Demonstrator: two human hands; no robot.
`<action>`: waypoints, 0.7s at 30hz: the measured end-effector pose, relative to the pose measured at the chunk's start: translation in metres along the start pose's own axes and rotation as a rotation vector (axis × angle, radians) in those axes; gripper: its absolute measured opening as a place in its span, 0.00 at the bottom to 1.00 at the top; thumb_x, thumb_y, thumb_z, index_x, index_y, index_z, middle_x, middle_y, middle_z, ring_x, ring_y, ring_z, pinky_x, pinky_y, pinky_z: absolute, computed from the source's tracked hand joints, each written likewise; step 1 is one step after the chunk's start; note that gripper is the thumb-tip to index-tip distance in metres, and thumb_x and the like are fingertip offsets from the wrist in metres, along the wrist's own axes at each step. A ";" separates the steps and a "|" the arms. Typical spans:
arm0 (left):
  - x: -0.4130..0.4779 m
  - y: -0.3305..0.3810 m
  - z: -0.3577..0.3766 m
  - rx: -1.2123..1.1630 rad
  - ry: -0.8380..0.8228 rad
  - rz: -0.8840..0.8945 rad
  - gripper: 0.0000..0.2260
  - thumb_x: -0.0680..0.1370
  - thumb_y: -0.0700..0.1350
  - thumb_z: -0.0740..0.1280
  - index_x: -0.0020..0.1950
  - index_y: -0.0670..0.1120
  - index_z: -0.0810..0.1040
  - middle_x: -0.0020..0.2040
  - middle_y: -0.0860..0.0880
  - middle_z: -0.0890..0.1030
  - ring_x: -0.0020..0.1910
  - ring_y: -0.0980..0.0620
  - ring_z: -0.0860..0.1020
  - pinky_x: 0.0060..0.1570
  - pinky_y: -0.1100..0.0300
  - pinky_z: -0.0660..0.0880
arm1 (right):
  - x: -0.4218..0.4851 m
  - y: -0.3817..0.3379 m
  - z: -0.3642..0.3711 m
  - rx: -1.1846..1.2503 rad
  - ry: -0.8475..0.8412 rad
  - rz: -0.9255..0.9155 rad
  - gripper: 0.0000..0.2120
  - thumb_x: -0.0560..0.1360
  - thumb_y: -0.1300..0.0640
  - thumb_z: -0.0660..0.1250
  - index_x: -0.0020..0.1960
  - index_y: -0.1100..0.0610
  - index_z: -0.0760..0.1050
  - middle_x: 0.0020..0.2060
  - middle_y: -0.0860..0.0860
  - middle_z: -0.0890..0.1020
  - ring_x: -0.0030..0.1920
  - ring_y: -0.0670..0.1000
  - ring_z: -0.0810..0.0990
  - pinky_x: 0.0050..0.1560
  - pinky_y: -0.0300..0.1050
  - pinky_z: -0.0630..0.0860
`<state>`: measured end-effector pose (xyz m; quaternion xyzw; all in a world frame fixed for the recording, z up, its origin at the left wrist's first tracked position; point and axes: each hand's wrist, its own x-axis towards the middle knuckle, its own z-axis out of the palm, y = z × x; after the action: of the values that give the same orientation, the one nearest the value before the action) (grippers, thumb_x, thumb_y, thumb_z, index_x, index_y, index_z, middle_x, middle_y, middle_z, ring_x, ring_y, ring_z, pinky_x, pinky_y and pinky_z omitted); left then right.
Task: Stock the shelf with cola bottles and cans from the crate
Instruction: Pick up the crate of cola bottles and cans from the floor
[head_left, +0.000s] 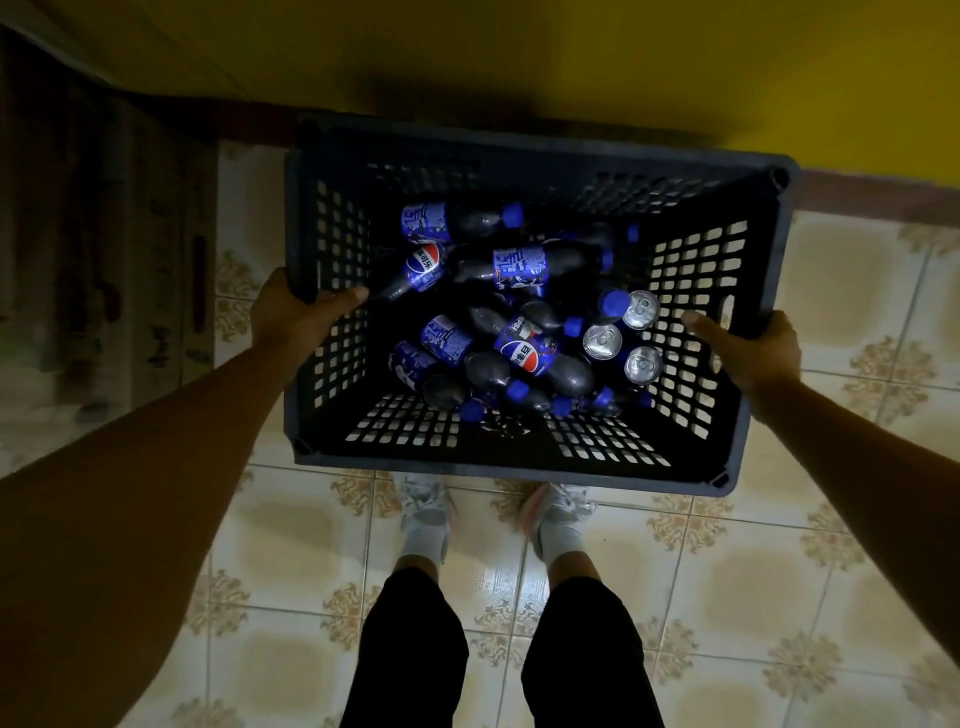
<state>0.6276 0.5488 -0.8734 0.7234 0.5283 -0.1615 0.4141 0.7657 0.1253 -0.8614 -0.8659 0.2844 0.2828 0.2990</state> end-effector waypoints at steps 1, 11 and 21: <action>0.002 -0.001 -0.001 -0.005 -0.014 0.017 0.38 0.59 0.64 0.77 0.63 0.47 0.75 0.56 0.51 0.81 0.53 0.51 0.79 0.55 0.50 0.78 | 0.001 0.001 0.000 0.048 0.004 0.004 0.39 0.63 0.41 0.77 0.66 0.58 0.69 0.59 0.54 0.79 0.56 0.56 0.80 0.57 0.55 0.78; 0.001 0.008 0.004 -0.097 -0.075 0.049 0.19 0.68 0.58 0.75 0.53 0.49 0.77 0.41 0.55 0.79 0.37 0.56 0.78 0.36 0.63 0.76 | 0.010 -0.006 -0.012 0.196 -0.203 0.078 0.31 0.64 0.43 0.77 0.59 0.62 0.76 0.44 0.54 0.83 0.41 0.53 0.82 0.45 0.46 0.80; -0.065 0.018 -0.037 -0.245 0.024 -0.045 0.35 0.62 0.64 0.75 0.60 0.43 0.77 0.55 0.45 0.81 0.50 0.46 0.81 0.47 0.51 0.80 | -0.056 -0.020 -0.052 0.200 -0.127 0.041 0.21 0.64 0.44 0.77 0.45 0.58 0.76 0.38 0.53 0.82 0.37 0.53 0.80 0.48 0.51 0.81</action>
<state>0.6110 0.5351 -0.7996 0.6572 0.5651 -0.0961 0.4894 0.7579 0.1218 -0.7832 -0.8061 0.3092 0.3131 0.3956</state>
